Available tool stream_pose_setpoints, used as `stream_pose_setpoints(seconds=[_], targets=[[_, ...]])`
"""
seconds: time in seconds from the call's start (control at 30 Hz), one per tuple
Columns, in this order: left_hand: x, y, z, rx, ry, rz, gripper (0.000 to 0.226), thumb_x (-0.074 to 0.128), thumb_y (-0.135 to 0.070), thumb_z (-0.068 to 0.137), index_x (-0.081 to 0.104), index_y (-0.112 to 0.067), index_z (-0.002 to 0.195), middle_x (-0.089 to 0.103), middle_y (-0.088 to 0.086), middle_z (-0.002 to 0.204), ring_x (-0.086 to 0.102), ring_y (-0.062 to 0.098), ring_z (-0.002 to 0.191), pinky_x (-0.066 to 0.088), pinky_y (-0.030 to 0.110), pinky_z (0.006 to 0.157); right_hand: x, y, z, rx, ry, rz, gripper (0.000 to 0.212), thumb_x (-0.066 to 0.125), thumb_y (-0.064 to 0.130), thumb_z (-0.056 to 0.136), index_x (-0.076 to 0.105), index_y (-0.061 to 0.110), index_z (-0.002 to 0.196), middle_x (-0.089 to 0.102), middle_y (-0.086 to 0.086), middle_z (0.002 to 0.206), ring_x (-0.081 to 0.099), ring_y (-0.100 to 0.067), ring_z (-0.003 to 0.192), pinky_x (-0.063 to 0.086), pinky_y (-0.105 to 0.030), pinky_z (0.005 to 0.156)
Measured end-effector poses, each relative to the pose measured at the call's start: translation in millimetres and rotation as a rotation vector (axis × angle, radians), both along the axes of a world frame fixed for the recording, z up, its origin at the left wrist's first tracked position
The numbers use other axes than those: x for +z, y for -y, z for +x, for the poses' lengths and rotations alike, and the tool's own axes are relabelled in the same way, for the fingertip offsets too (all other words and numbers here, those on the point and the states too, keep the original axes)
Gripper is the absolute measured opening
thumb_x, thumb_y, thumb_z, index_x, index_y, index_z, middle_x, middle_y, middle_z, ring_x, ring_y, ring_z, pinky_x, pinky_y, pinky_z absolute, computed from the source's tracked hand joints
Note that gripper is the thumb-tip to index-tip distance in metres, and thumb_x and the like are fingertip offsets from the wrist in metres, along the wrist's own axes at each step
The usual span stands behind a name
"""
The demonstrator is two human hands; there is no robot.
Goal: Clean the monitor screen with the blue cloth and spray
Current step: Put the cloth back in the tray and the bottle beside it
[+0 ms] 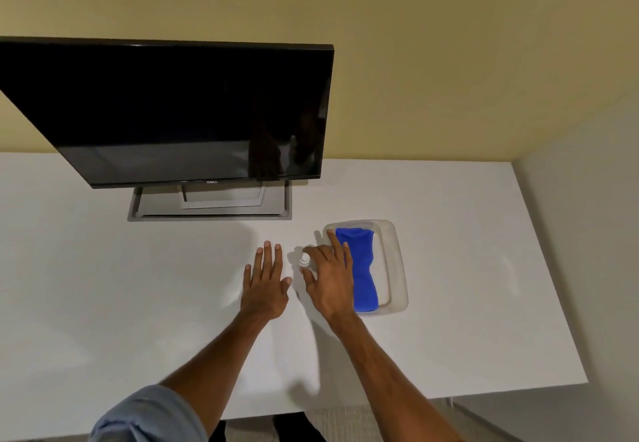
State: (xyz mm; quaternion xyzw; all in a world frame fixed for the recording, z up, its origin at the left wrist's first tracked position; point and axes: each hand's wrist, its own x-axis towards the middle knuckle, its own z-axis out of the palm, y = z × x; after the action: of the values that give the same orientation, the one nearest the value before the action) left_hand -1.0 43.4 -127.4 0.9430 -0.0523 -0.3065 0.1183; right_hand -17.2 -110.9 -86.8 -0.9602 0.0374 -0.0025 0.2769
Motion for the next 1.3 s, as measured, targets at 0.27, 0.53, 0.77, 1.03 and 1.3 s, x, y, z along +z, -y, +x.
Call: stream_pose_setpoints(seconds=[0.27,0.53,0.77,1.03,1.3], targets=[[-3.4,-1.4,1.6,0.019,-0.007,-0.033,0.077,0.021,-0.046,0.120,-0.027,-0.015,0.171,-0.035,0.011,0.179,-0.022,0.031,0.170,-0.001,0.052,0.140,61.8,35.7,0.3,-0.189,0.154,0.300,0.037,0.077,0.030,0.095,0.073,0.016,0.128,0.074,0.006,0.128,0.064,-0.014,0.128,0.049,-0.032,0.115],[-6.2,1.5,1.5,-0.013,0.010,0.017,0.079,0.023,-0.050,0.119,-0.025,-0.016,0.172,-0.032,0.013,0.180,-0.019,0.033,0.171,0.002,0.052,0.140,62.6,125.0,-13.3,-0.361,0.171,0.129,0.012,0.078,0.022,0.099,0.070,0.028,0.104,0.072,0.011,0.102,0.055,-0.002,0.093,0.046,-0.018,0.077],[-8.9,0.0,1.3,-0.025,0.015,0.031,0.080,0.024,-0.050,0.119,-0.025,-0.015,0.172,-0.030,0.013,0.181,-0.018,0.033,0.171,0.004,0.052,0.141,30.8,139.8,-16.3,-0.357,0.036,-0.034,0.015,0.073,0.027,0.104,0.077,0.018,0.116,0.078,0.000,0.121,0.056,-0.029,0.142,0.042,-0.047,0.110],[-11.6,0.2,1.5,-0.012,0.003,0.025,0.081,0.025,-0.051,0.119,-0.026,-0.016,0.172,-0.032,0.012,0.180,-0.020,0.032,0.171,0.002,0.051,0.141,12.0,131.4,-12.2,-0.362,-0.107,-0.051,0.032,0.068,0.032,0.105,0.074,0.014,0.130,0.078,-0.004,0.131,0.050,-0.028,0.152,0.035,-0.052,0.125],[-11.7,0.3,0.6,-0.036,0.016,0.049,0.081,0.025,-0.052,0.119,-0.025,-0.016,0.172,-0.031,0.012,0.180,-0.020,0.033,0.171,0.002,0.051,0.141,25.8,127.9,-9.6,-0.479,-0.100,0.071,0.039,0.078,0.023,0.097,0.074,0.012,0.133,0.076,-0.009,0.133,0.069,-0.033,0.127,0.056,-0.049,0.108]])
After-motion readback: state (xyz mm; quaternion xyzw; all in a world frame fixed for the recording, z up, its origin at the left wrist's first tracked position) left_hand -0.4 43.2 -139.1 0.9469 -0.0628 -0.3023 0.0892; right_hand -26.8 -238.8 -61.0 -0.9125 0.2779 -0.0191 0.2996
